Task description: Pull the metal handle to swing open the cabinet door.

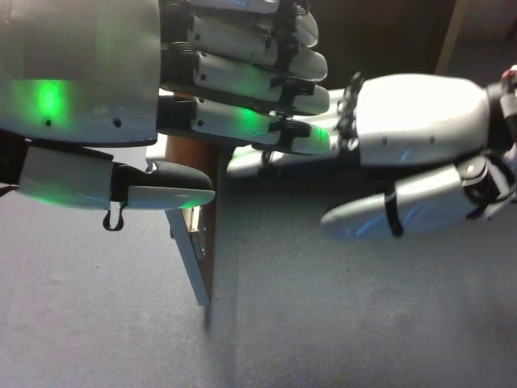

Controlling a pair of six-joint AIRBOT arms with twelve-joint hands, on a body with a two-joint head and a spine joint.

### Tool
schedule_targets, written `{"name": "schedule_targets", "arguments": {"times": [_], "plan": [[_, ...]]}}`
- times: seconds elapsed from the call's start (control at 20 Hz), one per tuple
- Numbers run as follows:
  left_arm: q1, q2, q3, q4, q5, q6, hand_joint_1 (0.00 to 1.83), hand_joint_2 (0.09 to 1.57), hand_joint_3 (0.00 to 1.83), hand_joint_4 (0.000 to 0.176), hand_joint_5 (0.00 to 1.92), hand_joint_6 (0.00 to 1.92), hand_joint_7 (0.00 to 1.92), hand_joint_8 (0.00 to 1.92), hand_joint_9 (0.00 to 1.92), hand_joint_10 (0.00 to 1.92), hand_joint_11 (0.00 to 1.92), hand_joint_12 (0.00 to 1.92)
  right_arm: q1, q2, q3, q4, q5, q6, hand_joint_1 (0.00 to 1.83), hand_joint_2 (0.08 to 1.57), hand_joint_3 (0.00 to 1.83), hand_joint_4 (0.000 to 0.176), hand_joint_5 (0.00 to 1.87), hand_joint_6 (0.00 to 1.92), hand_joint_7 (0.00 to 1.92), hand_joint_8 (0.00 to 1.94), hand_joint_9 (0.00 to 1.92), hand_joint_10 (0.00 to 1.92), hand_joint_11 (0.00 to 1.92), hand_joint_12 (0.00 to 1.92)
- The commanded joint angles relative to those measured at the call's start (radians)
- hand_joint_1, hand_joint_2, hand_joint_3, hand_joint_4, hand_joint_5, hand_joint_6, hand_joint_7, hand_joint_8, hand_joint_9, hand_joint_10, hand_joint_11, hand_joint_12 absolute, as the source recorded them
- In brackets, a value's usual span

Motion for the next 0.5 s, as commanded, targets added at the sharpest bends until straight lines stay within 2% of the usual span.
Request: {"name": "schedule_targets", "arguments": {"times": [0.0, 0.45], "plan": [[-0.009, 0.007, -0.003, -0.097, -0.020, 0.006, 0.00, 1.57, 0.14, 0.000, 0.38, 0.00, 0.39, 0.00, 0.37, 0.00, 0.02, 0.78, 0.006, 0.003, 0.009, 0.097, 0.076, 0.003, 0.00, 1.57, 0.12, 0.000, 0.11, 0.00, 0.12, 0.00, 0.12, 0.00, 0.00, 0.47], [-0.009, 0.007, -0.003, -0.097, -0.020, 0.006, 0.00, 1.57, 0.14, 0.000, 0.38, 0.00, 0.39, 0.00, 0.37, 0.00, 0.04, 0.78, 0.026, 0.038, 0.058, 0.208, 0.076, 0.003, 0.00, 1.57, 0.12, 0.000, 0.10, 0.00, 0.13, 0.00, 0.13, 0.00, 0.00, 0.53]]}}
